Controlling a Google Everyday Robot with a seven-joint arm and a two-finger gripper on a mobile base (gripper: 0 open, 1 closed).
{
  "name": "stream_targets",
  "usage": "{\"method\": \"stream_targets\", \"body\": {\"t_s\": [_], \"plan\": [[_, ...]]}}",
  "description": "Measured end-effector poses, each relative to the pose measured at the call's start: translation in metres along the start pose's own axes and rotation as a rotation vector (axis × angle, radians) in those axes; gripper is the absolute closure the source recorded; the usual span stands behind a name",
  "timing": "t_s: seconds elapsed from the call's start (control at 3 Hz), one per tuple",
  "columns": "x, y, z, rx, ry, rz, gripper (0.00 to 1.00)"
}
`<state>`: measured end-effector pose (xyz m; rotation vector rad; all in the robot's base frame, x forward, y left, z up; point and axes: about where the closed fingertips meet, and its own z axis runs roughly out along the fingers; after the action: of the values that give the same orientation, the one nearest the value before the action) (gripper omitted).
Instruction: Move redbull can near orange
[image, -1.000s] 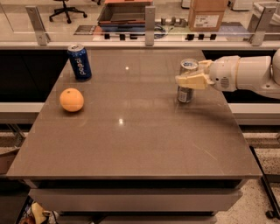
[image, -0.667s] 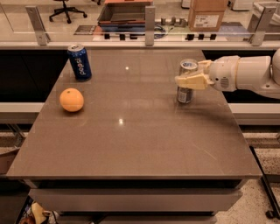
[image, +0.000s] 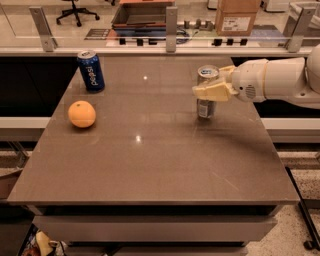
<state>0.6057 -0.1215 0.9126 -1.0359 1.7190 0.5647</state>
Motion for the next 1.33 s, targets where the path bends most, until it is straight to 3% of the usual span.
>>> {"method": "stream_targets", "body": {"t_s": [0.67,1.33], "plan": [[-0.024,0.048,0.015,-0.033,-0.012,0.007,1.00],[-0.043,0.111,0.050,-0.084,-0.042,0.031,1.00]]}}
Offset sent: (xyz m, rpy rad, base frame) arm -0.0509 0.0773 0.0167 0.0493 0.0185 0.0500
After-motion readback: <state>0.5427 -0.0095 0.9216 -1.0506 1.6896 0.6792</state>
